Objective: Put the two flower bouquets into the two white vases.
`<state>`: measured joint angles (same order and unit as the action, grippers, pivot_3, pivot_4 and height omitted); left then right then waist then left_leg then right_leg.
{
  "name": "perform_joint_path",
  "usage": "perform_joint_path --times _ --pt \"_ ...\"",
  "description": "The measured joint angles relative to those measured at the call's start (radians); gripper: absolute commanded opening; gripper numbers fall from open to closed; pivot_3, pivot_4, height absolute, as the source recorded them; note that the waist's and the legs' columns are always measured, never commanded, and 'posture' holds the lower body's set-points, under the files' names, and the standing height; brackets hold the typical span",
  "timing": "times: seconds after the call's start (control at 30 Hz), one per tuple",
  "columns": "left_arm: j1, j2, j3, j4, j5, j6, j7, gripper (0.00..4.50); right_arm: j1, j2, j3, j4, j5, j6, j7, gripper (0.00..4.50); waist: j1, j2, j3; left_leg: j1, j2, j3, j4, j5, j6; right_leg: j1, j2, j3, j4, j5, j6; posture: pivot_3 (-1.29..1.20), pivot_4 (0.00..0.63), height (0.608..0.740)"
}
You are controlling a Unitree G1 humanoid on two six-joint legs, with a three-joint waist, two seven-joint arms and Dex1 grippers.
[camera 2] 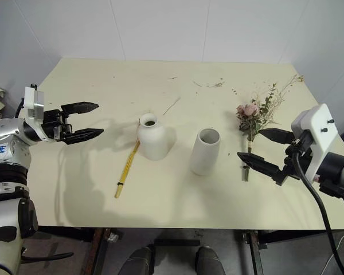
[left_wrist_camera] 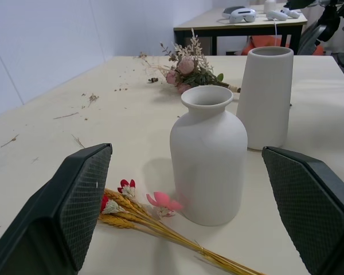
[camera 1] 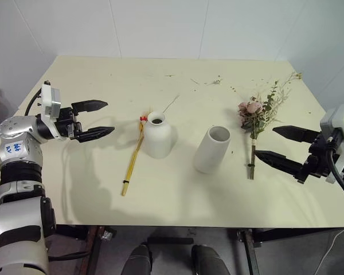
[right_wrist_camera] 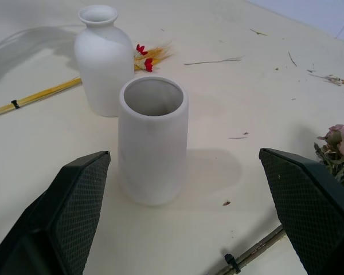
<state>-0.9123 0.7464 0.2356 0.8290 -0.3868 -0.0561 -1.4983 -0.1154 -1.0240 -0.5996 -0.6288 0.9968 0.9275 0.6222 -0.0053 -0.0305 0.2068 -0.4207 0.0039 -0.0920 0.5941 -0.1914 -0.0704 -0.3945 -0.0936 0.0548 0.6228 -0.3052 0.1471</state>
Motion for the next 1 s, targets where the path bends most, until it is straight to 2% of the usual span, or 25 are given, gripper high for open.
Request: perform_joint_path --times 0.13,0.3,0.43,0.67,0.8,1.0 --pt "0.0 -0.005 0.001 -0.002 -0.008 0.003 -0.001 4.5 -0.016 0.008 0.012 -0.002 -0.002 -0.018 -0.004 4.41 0.0 0.0 0.0 0.0 0.0 0.0 0.0 0.0 0.0 0.0 0.0 0.0 0.0 0.0 0.0 0.0 0.15 0.74" --pt "0.012 -0.022 0.001 -0.066 -0.047 0.057 -0.002 4.5 -0.08 0.014 0.095 0.021 -0.032 -0.029 -0.047 4.41 -0.001 0.0 0.0 0.0 0.0 0.0 0.0 0.0 0.0 0.0 0.0 0.0 0.0 0.0 0.0 0.0 0.15 0.74" --pt "0.014 -0.028 0.002 -0.087 -0.084 0.091 -0.003 4.5 -0.128 0.013 0.144 0.039 -0.056 0.019 -0.139 4.41 0.0 0.0 0.0 0.0 0.0 0.0 0.0 0.0 0.0 0.0 0.0 0.0 0.0 0.0 0.0 0.0 0.15 0.74" --pt "0.023 -0.043 -0.011 -0.196 -0.125 0.155 -0.003 4.5 -0.15 -0.015 0.239 0.099 -0.099 0.131 -0.175 4.41 0.0 0.0 0.0 0.0 0.0 0.0 0.0 0.0 0.0 0.0 0.0 0.0 0.0 0.0 0.0 0.0 0.15 0.74" --pt "0.01 -0.055 -0.031 -0.23 -0.138 0.189 -0.003 4.5 -0.176 -0.008 0.317 0.209 -0.189 0.179 -0.239 4.41 0.0 0.0 0.0 0.0 -0.001 0.0 0.001 0.0 0.0 0.0 0.0 0.001 0.0 0.0 0.0 0.0 0.15 0.74" --pt "-0.036 -0.054 -0.069 -0.266 -0.14 0.236 -0.004 4.5 -0.353 0.1 0.422 0.406 -0.312 0.189 -0.295 4.41 -0.017 0.0 0.0 0.0 -0.001 0.0 0.0 0.0 0.001 -0.001 0.0 0.001 0.0 0.0 0.0 0.0 0.15 0.74"
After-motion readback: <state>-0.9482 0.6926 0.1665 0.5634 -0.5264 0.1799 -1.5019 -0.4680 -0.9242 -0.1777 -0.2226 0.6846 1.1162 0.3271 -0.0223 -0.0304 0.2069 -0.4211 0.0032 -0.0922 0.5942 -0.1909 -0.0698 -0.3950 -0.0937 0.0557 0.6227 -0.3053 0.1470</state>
